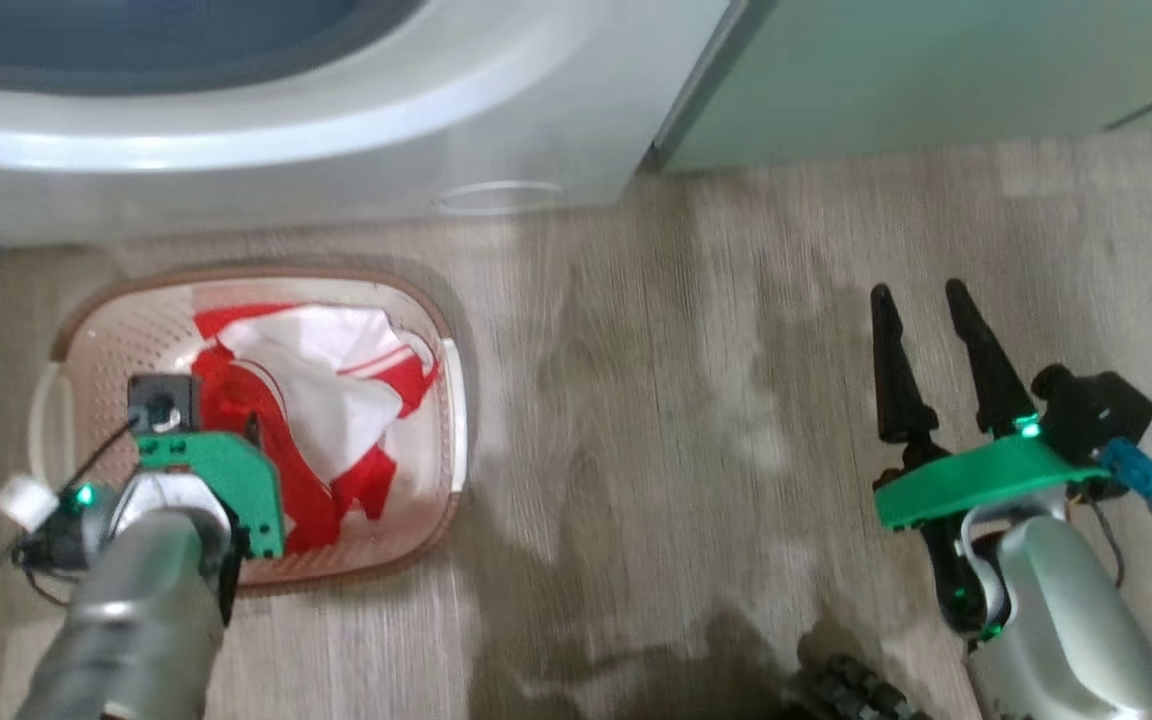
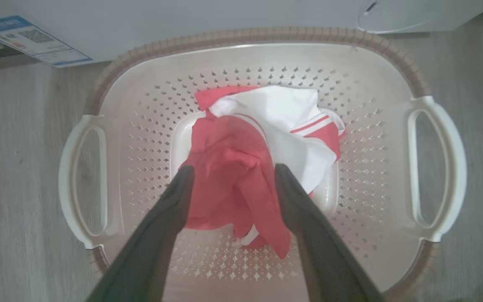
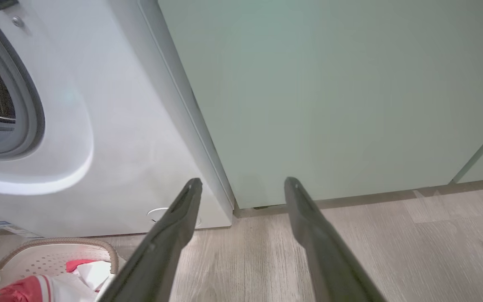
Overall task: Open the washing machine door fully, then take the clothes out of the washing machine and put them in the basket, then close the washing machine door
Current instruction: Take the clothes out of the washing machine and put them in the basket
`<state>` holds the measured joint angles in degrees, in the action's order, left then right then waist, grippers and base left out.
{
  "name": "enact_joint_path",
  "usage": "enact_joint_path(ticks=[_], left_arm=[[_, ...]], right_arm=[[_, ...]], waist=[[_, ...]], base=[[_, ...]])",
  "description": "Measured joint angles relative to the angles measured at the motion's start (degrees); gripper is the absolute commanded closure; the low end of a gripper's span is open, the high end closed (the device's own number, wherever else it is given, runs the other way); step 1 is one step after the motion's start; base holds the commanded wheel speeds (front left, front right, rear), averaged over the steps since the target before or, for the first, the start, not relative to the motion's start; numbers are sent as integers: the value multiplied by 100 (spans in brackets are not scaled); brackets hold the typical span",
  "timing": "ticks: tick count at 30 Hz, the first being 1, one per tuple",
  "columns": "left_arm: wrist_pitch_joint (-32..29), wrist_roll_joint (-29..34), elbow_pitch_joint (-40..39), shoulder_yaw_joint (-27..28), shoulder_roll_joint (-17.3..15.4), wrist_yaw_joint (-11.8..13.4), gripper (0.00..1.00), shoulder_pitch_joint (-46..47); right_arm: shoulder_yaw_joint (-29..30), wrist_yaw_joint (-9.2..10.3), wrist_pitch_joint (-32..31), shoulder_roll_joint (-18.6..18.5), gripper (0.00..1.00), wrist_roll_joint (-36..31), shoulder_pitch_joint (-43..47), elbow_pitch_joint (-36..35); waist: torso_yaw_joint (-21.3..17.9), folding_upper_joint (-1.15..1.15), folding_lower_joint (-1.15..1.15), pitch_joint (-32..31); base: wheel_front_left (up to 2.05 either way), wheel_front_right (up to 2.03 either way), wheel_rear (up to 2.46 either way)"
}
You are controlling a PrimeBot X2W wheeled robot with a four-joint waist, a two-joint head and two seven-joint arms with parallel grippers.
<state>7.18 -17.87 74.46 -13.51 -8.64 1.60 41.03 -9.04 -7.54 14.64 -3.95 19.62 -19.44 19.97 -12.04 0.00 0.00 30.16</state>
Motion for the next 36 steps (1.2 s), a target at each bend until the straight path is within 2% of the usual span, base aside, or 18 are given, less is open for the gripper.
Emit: enact_joint_path(ticks=[3, 7, 13, 24, 27, 36], left_arm=[[436, -74, 3, 3, 51, -131, 0, -161], [697, -132, -200, 35, 63, -379, 0, -185], [708, -249, -1337, 378, 43, -620, 0, -638], [720, -249, -3230, 1302, 49, -779, 0, -2068], [720, -225, -3478, 1411, 100, -821, 0, -2378], [720, -2, -3928, 1650, 244, -870, 0, -2964]], right_arm=[[-30, 0, 0, -2, 0, 0, 141, 48], [-108, 1, 0, -15, 0, 2, 414, 178], [-282, 1, 0, -45, 0, 3, 598, 286], [-244, 1, 0, -74, 0, -13, 1037, 275], [-113, 1, 0, -81, 0, -287, 1157, 149], [215, 1, 0, -63, 0, -404, 1385, 8]], waist=[[49, 0, 0, -283], [181, 0, 0, -791], [322, 0, 0, -1429], [409, 0, 0, -2412], [420, 0, 0, -2611], [500, 0, 0, -2982]], base=[[0, 0, 0], [0, 0, 0], [0, 0, 0], [0, 0, 0], [0, 0, 0], [0, 0, 0]])
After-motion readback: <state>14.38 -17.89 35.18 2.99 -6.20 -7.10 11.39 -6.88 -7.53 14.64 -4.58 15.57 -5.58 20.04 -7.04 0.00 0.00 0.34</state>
